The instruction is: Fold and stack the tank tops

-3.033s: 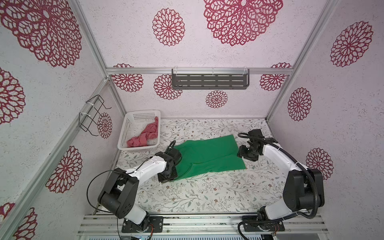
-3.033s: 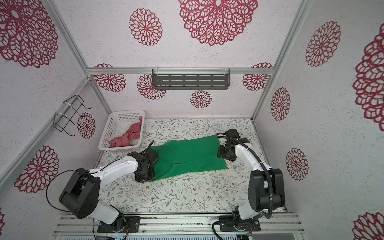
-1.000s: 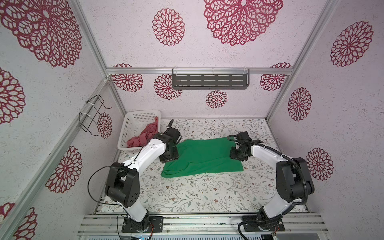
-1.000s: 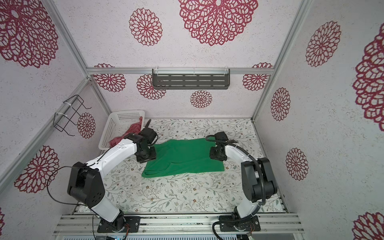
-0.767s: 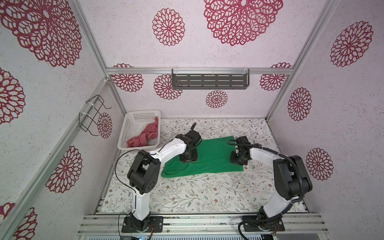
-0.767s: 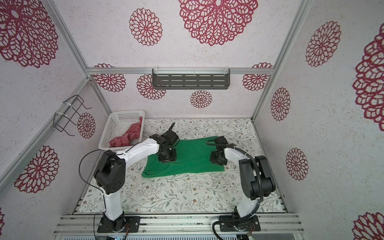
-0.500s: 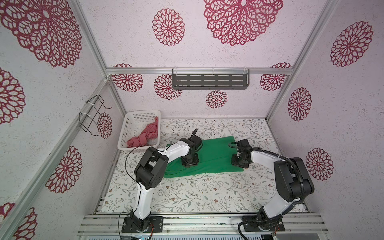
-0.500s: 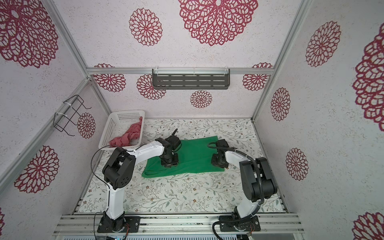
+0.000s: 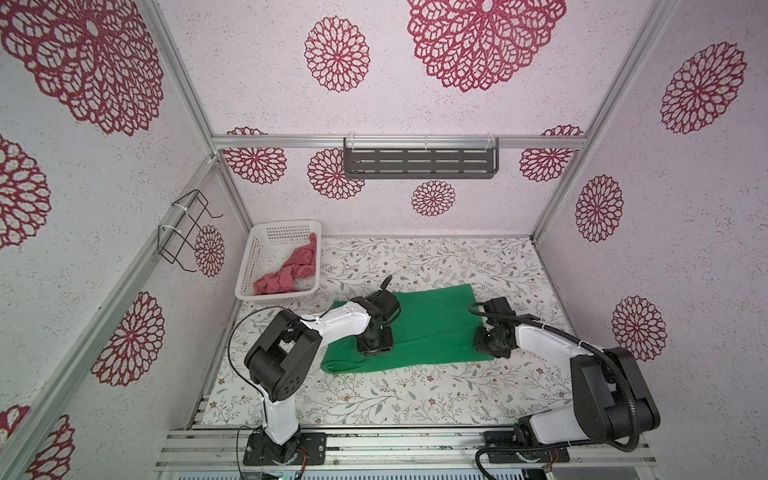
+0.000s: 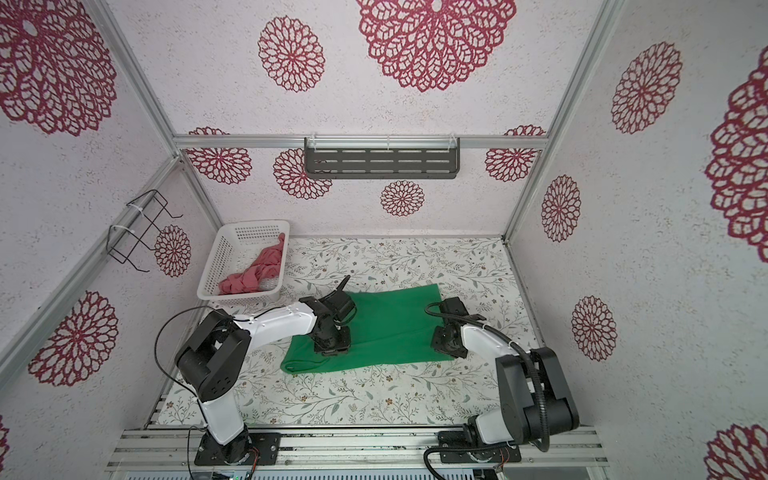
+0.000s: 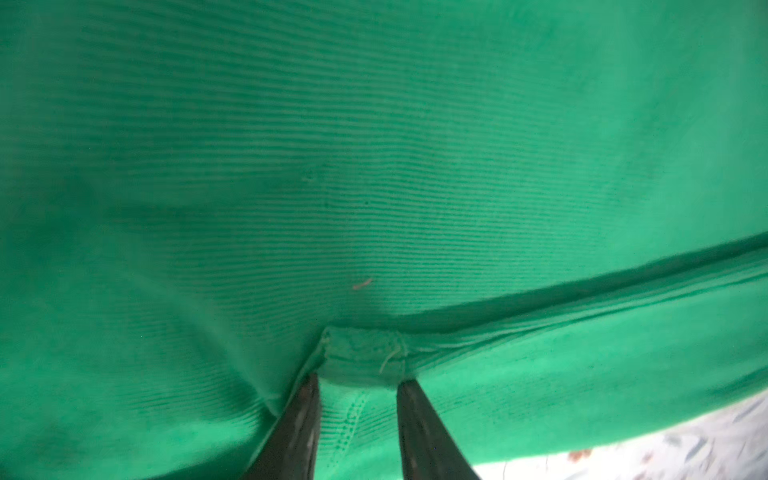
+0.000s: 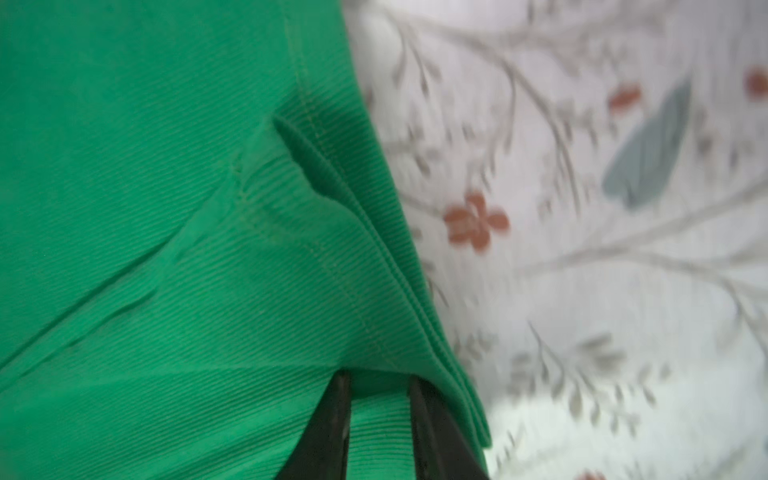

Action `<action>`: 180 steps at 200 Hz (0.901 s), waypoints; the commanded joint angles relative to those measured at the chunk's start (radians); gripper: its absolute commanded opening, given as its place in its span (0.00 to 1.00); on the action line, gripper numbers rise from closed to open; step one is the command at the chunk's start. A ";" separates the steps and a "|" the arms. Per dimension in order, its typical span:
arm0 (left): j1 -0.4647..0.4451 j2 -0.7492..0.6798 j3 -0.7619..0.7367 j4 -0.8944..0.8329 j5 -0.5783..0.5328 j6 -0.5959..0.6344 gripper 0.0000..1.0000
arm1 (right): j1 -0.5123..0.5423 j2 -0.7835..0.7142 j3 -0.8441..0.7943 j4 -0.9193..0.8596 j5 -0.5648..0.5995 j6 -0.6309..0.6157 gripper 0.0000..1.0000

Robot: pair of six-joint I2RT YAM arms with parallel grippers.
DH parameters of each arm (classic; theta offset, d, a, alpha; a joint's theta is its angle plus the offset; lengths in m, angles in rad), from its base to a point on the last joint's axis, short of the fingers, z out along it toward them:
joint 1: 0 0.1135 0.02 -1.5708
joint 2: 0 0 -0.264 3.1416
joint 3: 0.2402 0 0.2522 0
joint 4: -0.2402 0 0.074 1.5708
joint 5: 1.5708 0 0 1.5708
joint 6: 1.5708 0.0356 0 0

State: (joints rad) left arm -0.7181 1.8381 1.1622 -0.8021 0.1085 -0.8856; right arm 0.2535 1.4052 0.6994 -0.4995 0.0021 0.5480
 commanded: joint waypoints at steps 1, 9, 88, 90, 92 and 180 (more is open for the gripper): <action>0.013 -0.048 0.046 -0.170 -0.016 0.018 0.38 | 0.000 -0.073 0.050 -0.179 -0.023 -0.006 0.33; 0.034 -0.053 0.103 -0.205 -0.027 0.053 0.40 | -0.007 -0.081 0.109 -0.210 -0.039 -0.040 0.37; 0.262 0.237 0.634 -0.158 -0.077 0.436 0.44 | -0.130 0.210 0.486 -0.064 -0.206 -0.431 0.46; 0.264 0.244 0.640 -0.151 -0.078 0.439 0.44 | -0.134 0.219 0.493 -0.058 -0.211 -0.435 0.46; 0.268 0.252 0.646 -0.145 -0.078 0.443 0.44 | -0.136 0.227 0.501 -0.053 -0.217 -0.439 0.46; 0.298 0.446 0.720 0.000 -0.056 0.464 0.48 | -0.181 0.538 0.762 -0.014 -0.309 -0.505 0.53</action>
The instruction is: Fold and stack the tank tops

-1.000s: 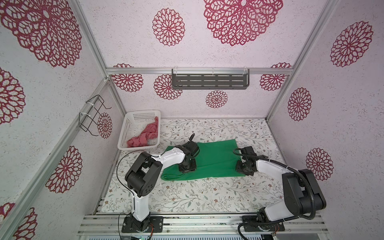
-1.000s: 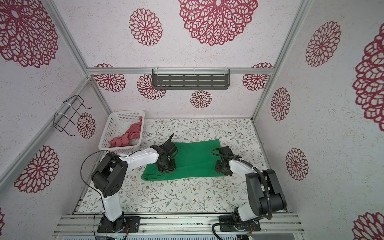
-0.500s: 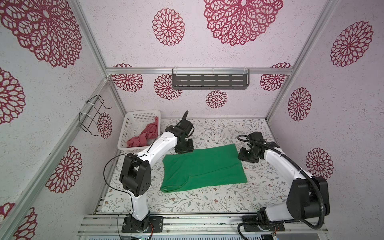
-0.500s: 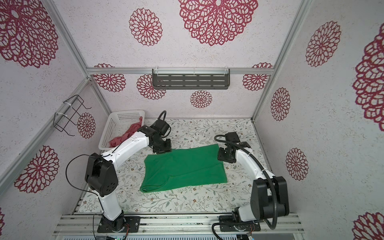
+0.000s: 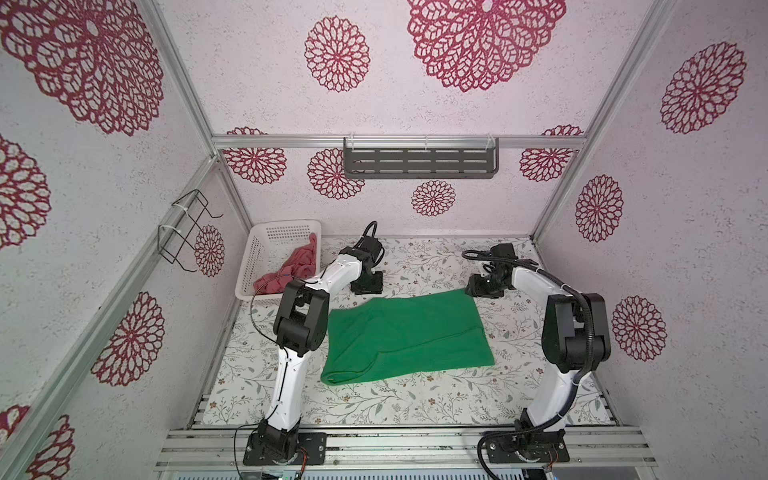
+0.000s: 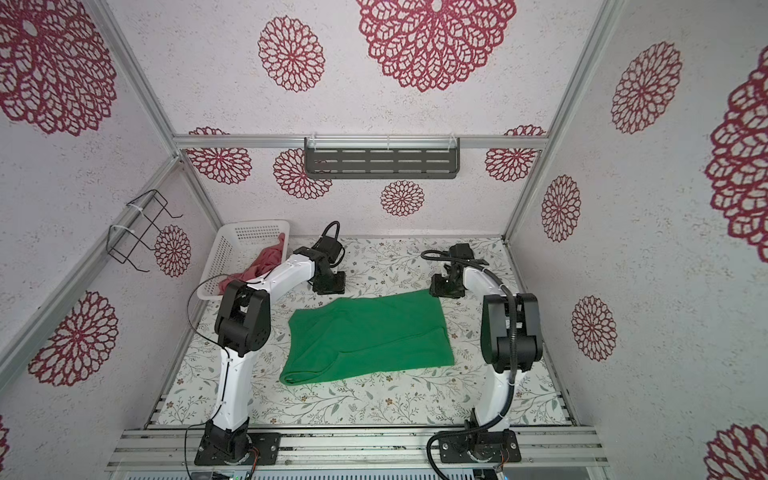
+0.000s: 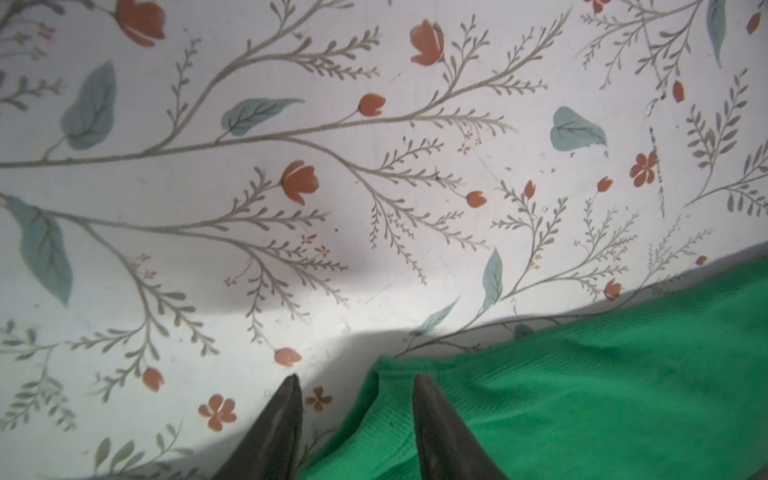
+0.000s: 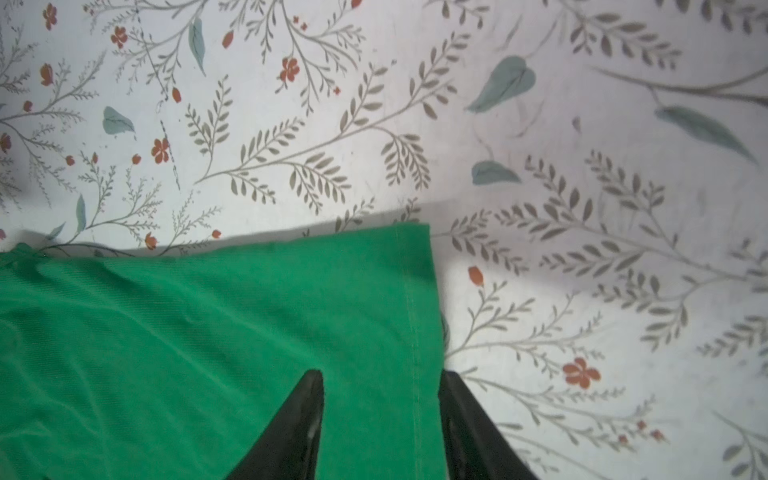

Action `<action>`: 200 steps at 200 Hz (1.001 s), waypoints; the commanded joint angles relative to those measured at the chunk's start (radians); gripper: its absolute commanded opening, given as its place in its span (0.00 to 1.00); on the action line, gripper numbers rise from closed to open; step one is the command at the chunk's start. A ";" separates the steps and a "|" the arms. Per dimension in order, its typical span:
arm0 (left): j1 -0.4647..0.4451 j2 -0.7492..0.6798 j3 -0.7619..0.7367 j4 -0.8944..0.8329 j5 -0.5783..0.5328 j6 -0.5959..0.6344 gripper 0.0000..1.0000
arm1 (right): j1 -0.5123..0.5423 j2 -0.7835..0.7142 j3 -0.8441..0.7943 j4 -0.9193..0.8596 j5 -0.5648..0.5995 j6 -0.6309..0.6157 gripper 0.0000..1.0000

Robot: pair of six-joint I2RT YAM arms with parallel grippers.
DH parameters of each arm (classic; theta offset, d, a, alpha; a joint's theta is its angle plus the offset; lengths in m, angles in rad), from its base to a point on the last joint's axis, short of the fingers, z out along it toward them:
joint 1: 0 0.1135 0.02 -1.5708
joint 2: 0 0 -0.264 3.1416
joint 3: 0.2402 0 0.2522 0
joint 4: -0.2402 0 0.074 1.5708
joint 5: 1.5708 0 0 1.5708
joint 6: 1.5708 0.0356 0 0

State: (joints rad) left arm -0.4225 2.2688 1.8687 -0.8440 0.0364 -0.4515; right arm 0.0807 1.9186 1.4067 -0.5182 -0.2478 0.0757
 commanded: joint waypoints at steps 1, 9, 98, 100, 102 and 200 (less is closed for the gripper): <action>0.003 0.015 0.012 0.042 0.018 0.028 0.48 | -0.008 0.026 0.055 0.005 -0.060 -0.034 0.53; 0.003 0.016 0.001 0.043 0.028 0.020 0.48 | -0.007 0.044 0.062 0.008 -0.068 -0.035 0.56; -0.002 -0.031 -0.141 0.125 0.057 -0.059 0.25 | -0.008 0.167 0.108 0.042 -0.033 -0.027 0.54; -0.002 -0.032 -0.139 0.125 0.056 -0.058 0.24 | -0.008 0.168 0.109 0.043 -0.033 -0.026 0.54; -0.002 -0.032 -0.139 0.125 0.056 -0.059 0.23 | -0.008 0.170 0.110 0.045 -0.033 -0.026 0.54; -0.002 -0.065 -0.111 0.114 0.028 -0.051 0.00 | -0.006 0.141 0.132 0.043 -0.045 -0.024 0.04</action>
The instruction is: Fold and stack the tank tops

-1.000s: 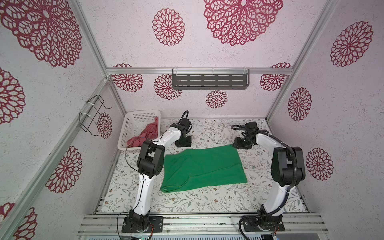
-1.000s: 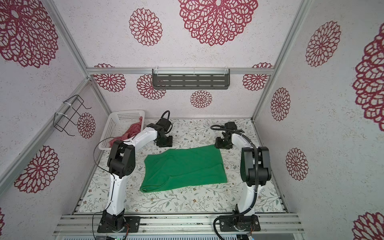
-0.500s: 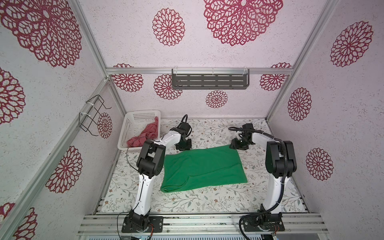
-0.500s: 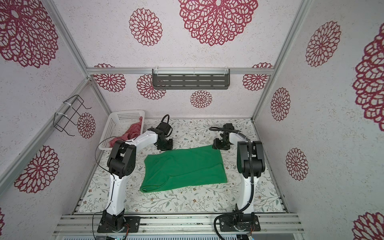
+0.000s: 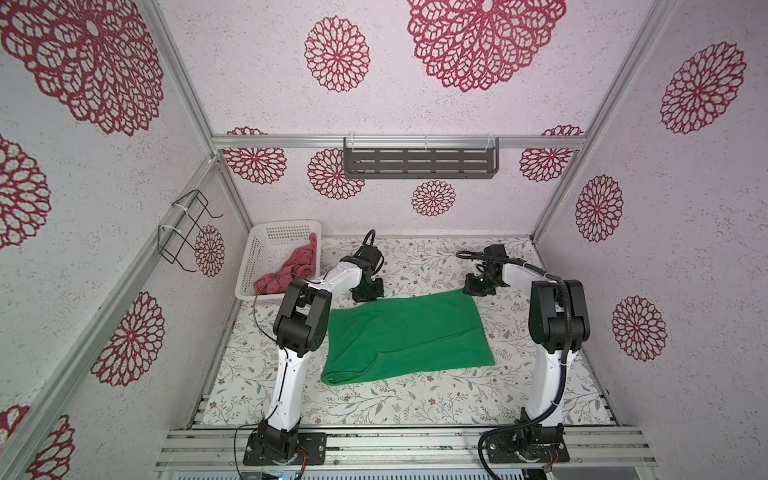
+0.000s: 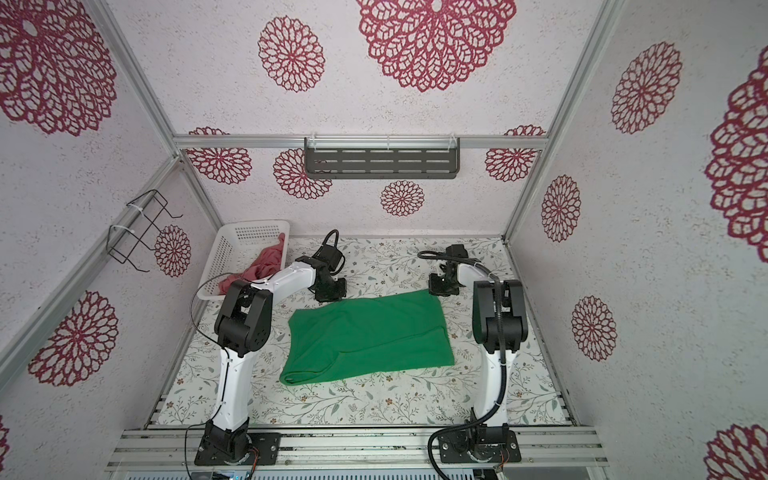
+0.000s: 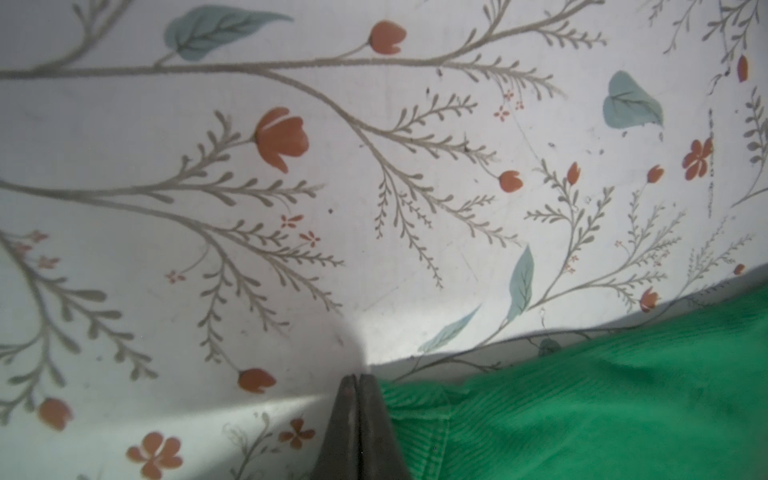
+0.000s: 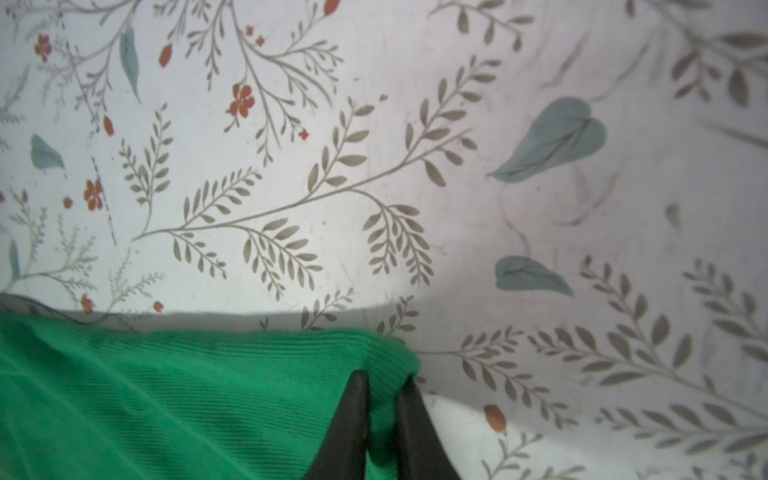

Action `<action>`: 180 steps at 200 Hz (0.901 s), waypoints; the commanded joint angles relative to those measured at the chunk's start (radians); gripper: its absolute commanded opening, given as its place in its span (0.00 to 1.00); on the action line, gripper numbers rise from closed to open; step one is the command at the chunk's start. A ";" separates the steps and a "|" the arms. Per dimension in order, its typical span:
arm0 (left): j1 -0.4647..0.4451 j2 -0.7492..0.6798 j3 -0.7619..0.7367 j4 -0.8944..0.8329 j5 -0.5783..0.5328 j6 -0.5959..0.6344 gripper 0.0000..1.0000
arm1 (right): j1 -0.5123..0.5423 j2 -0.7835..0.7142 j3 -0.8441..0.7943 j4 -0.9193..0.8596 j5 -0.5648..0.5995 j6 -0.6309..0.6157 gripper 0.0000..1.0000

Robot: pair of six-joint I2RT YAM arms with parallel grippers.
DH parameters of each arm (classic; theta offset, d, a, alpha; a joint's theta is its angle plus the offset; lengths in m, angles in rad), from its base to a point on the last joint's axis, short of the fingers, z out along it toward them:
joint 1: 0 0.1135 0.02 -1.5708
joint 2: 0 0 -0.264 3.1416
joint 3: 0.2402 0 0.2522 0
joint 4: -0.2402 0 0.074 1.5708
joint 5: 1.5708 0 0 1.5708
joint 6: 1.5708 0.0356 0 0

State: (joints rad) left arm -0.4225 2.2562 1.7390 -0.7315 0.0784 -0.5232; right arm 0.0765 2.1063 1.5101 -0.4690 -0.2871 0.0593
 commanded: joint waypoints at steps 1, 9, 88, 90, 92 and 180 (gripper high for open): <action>-0.001 -0.053 0.018 0.001 -0.015 0.021 0.00 | -0.001 -0.048 0.029 -0.006 -0.005 -0.008 0.03; -0.002 -0.059 0.018 0.003 -0.017 0.020 0.00 | -0.001 -0.059 0.029 -0.007 -0.001 -0.011 0.00; -0.009 -0.173 -0.057 0.070 -0.071 0.014 0.00 | -0.002 -0.201 -0.071 0.028 0.029 -0.027 0.00; -0.010 -0.175 -0.060 0.071 -0.073 0.014 0.00 | -0.002 -0.205 -0.074 0.030 0.030 -0.027 0.00; -0.010 -0.177 -0.062 0.072 -0.076 0.015 0.00 | -0.001 -0.211 -0.080 0.032 0.031 -0.027 0.00; -0.103 -0.364 -0.312 0.165 -0.255 -0.040 0.00 | -0.002 -0.488 -0.388 0.128 0.069 -0.027 0.00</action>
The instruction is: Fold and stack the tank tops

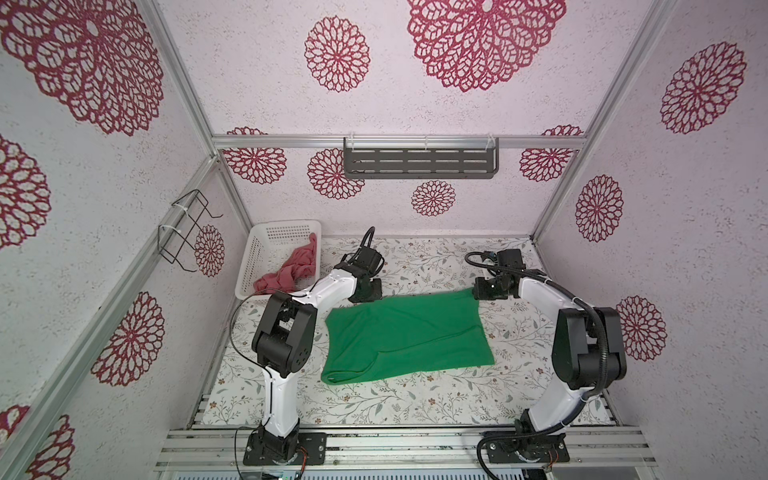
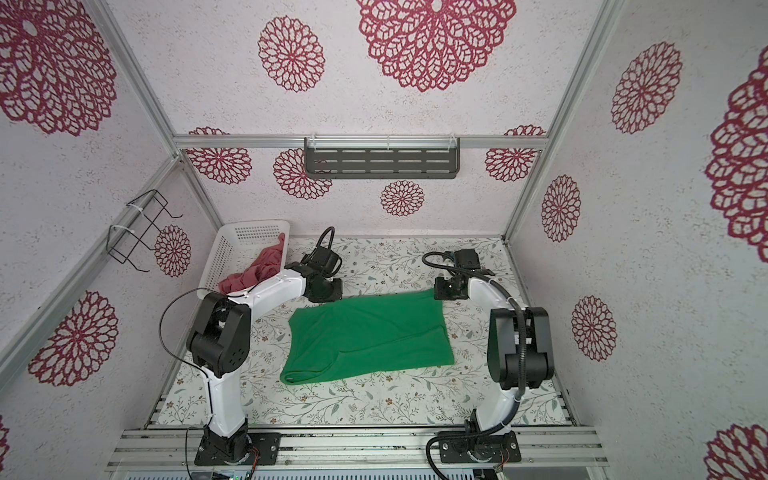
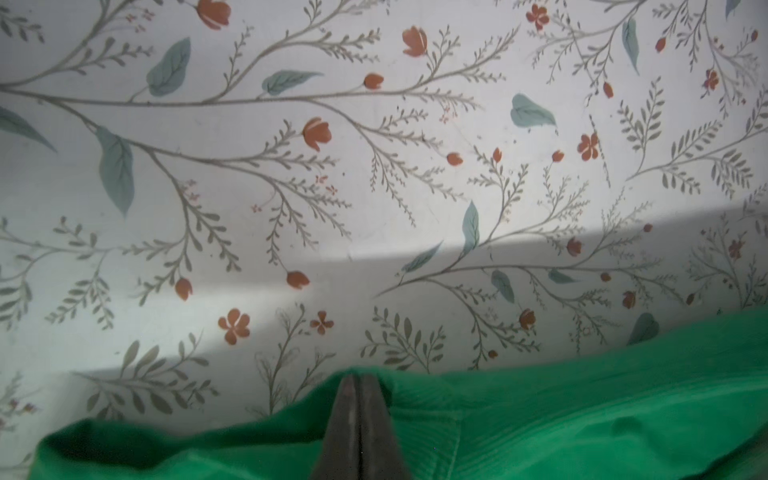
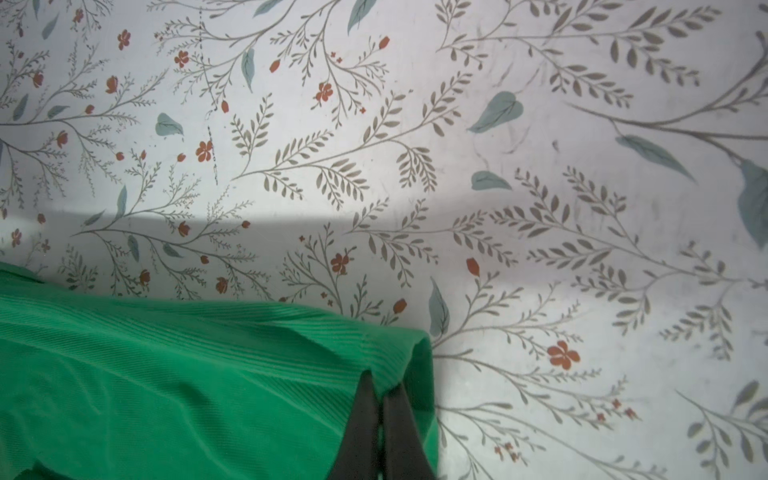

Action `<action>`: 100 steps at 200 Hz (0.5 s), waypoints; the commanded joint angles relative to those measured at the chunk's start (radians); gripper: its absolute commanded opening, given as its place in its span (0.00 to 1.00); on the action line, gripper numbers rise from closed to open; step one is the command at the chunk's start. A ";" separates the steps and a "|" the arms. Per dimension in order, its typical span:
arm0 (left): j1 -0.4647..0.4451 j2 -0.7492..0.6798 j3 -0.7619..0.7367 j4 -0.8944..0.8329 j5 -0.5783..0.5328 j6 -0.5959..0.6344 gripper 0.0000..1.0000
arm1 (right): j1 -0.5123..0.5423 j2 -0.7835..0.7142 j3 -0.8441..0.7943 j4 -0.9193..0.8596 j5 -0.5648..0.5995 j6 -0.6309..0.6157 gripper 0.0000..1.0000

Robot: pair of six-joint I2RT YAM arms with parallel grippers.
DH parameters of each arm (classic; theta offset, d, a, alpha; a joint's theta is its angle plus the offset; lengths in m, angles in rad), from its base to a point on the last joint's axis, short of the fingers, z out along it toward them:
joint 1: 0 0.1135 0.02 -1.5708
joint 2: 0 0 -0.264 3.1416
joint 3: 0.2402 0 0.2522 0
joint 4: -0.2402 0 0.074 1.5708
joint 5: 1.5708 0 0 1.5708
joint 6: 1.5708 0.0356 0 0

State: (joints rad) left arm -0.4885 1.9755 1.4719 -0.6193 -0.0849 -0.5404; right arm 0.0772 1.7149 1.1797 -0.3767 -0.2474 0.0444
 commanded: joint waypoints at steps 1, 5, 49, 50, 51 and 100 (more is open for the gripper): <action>-0.038 -0.085 -0.048 0.053 -0.093 -0.024 0.00 | -0.002 -0.100 -0.060 0.036 0.029 -0.011 0.00; -0.046 -0.093 -0.060 0.056 -0.104 -0.029 0.00 | -0.001 -0.110 -0.074 0.039 0.031 -0.009 0.00; -0.137 -0.169 -0.163 0.050 -0.214 -0.100 0.00 | 0.000 -0.219 -0.218 0.046 0.036 0.024 0.00; -0.139 -0.170 -0.165 0.050 -0.216 -0.103 0.00 | 0.001 -0.221 -0.221 0.047 0.036 0.026 0.00; -0.140 -0.172 -0.167 0.050 -0.217 -0.106 0.00 | 0.002 -0.223 -0.224 0.046 0.036 0.026 0.00; -0.214 -0.232 -0.298 0.038 -0.286 -0.277 0.00 | 0.015 -0.332 -0.350 0.049 0.035 0.108 0.00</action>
State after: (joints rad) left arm -0.6754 1.7908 1.2297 -0.5835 -0.2962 -0.6991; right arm 0.0826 1.4513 0.8658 -0.3428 -0.2207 0.0883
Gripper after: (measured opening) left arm 0.043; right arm 0.043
